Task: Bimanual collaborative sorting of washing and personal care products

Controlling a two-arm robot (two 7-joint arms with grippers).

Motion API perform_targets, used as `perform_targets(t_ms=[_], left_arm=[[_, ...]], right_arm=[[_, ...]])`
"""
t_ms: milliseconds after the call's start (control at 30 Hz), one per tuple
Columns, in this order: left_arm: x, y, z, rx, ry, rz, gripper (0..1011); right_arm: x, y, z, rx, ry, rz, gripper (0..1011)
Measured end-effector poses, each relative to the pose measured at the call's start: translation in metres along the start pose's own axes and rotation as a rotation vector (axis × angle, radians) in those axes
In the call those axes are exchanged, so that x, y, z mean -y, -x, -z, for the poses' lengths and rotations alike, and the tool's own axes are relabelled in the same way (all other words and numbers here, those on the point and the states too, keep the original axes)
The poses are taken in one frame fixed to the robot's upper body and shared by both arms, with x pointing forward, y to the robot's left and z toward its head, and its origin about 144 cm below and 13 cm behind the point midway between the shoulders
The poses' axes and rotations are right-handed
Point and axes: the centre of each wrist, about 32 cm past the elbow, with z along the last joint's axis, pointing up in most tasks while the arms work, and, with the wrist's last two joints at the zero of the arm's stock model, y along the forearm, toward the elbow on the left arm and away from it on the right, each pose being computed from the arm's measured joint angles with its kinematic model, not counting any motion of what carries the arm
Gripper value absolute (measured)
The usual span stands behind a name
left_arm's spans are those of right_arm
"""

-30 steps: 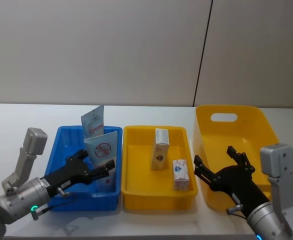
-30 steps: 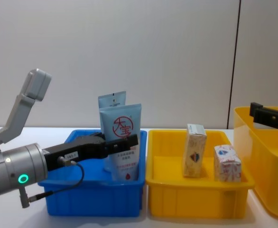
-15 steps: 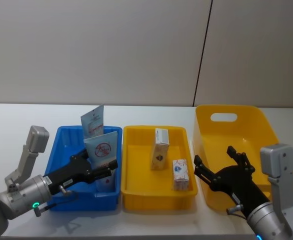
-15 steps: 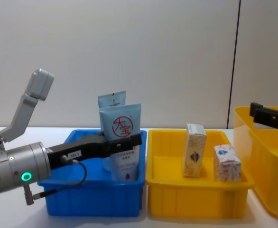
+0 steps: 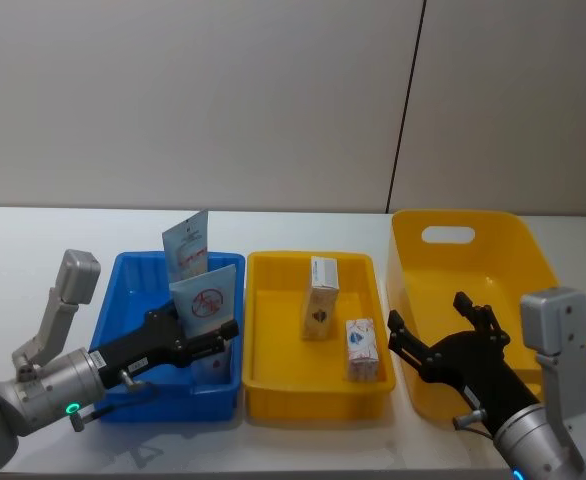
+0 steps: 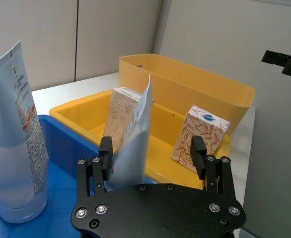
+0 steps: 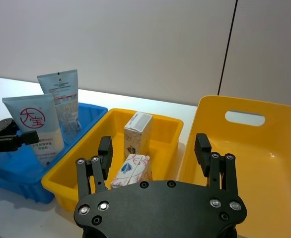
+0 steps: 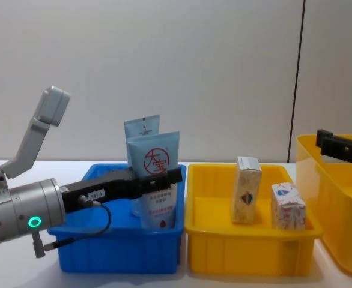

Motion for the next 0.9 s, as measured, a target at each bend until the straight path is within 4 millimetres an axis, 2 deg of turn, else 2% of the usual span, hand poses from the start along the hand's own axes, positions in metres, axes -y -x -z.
perform_targets(t_ms=[100,433,467,567,667,900], left_arm=[[0.0002,-0.0003,-0.0003,0.000,0.000,0.003,886],[0.0007,-0.0007,-0.0006,-0.001,-0.001,0.011,566],[0.0008,-0.0008,-0.0007,-0.001,-0.001,0.011,566],[0.0008,-0.0008,-0.0007,0.000,-0.001,0.013,442],[0.0009,-0.0009,-0.0010,0.000,-0.001,0.013,360],[0.0012,-0.0007,-0.0036,0.009,-0.009,0.011,292]], right_arm=[[0.0000,0.0000,0.0000,0.000,0.000,0.000,1002],[0.0000,0.0000,0.0000,0.000,0.000,0.000,1002],[0.0000,0.0000,0.0000,0.000,0.000,0.000,1002],[0.0000,0.0000,0.0000,0.000,0.000,0.000,1002],[0.0000,0.0000,0.0000,0.000,0.000,0.000,1002],[0.0000,0.0000,0.0000,0.000,0.000,0.000,1002]])
